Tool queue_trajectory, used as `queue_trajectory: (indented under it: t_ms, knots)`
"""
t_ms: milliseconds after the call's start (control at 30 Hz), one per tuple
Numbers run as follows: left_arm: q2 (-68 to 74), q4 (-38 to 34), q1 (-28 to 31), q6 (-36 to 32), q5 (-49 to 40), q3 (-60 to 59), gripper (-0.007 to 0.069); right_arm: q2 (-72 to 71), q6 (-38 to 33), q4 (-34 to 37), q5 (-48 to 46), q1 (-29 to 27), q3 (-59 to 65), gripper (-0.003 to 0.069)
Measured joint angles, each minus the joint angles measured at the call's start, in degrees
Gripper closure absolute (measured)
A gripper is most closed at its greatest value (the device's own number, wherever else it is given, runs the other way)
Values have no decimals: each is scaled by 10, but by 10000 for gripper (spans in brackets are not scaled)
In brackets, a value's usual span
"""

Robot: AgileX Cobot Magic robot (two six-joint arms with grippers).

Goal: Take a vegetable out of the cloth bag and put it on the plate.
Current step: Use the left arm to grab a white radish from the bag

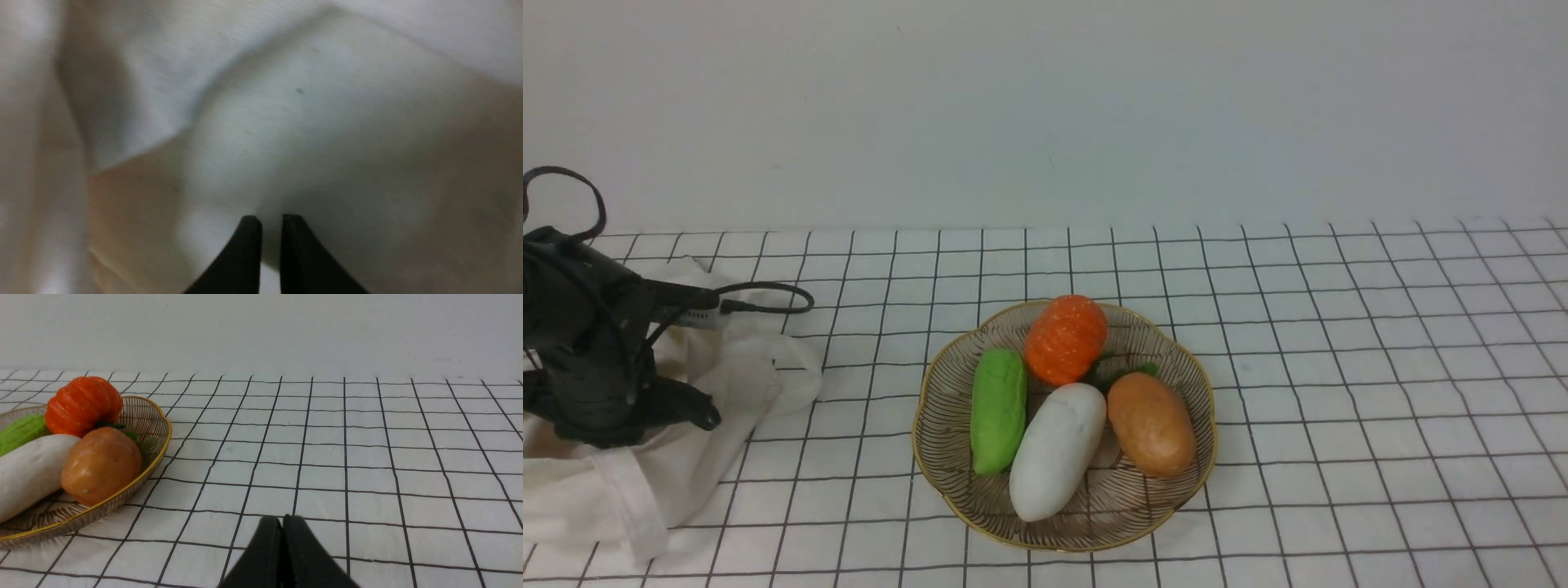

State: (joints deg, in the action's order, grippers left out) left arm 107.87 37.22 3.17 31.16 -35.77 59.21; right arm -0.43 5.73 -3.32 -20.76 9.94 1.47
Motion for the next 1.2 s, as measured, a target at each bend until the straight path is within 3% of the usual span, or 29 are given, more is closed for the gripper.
queue_trajectory:
  t_ms: [267, 400, 733, 1000, 1200]
  knots:
    - [0, 176, 0, 154, 35, 0, 325, 0, -1, 0, 0, 0, 0, 673]
    - [0, 225, 0, 180, 68, 0, 268, 0, -1, 0, 0, 0, 0, 673]
    - [2, 320, 0, 228, 58, 0, 261, 0, -2, 0, 0, 0, 0, 673]
    - [19, 427, 0, 314, 45, 0, 261, 0, -2, 0, 0, 0, 0, 673]
    - [39, 450, 0, 341, 32, 0, 267, 0, -2, 0, 0, 0, 0, 673]
